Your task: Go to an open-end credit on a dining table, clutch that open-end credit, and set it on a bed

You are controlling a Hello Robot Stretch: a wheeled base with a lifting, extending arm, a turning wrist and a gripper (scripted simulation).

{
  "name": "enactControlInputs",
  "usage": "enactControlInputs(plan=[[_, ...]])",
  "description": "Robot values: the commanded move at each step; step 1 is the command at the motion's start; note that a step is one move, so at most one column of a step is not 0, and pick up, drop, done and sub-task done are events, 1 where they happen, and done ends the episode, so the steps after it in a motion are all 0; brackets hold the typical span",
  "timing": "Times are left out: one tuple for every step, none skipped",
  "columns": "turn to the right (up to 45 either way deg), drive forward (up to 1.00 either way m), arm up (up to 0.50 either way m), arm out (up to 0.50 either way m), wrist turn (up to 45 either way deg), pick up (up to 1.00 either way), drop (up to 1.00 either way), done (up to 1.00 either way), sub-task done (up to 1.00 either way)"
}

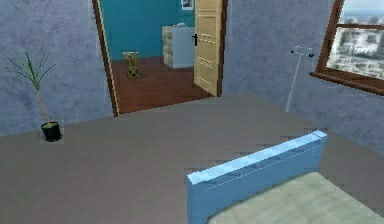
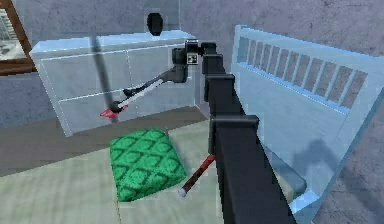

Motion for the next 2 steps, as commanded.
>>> enactControlInputs(plan=[[0.0,0.0,0.0,0.0,45.0,0.0,0.0,0.0,0.0],[0.0,0.0,0.0,0.0,12.0,0.0,0.0,0.0,0.0]])
